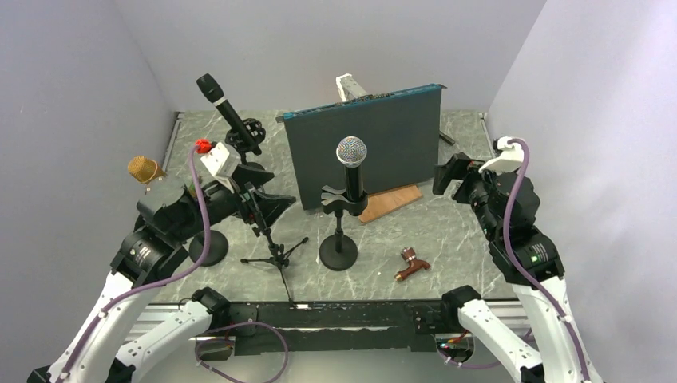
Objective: Remove the microphone from the stand
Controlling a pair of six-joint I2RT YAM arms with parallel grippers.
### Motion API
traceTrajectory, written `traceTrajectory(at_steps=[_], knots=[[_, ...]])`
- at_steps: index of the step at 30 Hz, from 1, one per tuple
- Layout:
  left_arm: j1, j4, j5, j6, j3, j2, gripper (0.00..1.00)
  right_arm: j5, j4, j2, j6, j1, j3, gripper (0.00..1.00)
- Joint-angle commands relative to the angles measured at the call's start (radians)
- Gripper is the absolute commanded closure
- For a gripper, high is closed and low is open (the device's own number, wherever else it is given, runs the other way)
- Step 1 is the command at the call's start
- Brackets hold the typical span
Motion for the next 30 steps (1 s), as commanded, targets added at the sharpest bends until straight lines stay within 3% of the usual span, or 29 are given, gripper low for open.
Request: traceTrajectory(at_steps=[1, 4, 14, 19, 25, 30], knots=[[-0.004, 0.062, -0.031, 0.002, -0.051, -0.044, 0.13, -0.051, 0.019, -0.051, -0.027, -0.003, 0.015, 0.00], [-0.005, 0.064, -0.035, -0.005, -0.061, -0.062, 0.13, -0.182, 0.046, -0.067, -0.043, -0.003, 0.001, 0.00], [-0.004, 0.163, 0.104, -0.078, -0.094, -0.051, 0.16, -0.910, 0.262, 0.051, 0.089, 0.011, 0.018, 0.00], [-0.046, 0.337, 0.228, -0.156, -0.131, -0.008, 0.20, -0.906, 0.334, 0.077, 0.114, 0.075, 0.020, 0.00], [-0.255, 0.223, -0.066, 0.001, 0.013, 0.139, 0.22, -0.790, 0.299, 0.116, 0.083, 0.151, 0.012, 0.00], [-0.287, 0.265, -0.134, 0.021, 0.002, 0.152, 0.21, -0.688, 0.278, 0.138, 0.052, 0.248, 0.050, 0.00]])
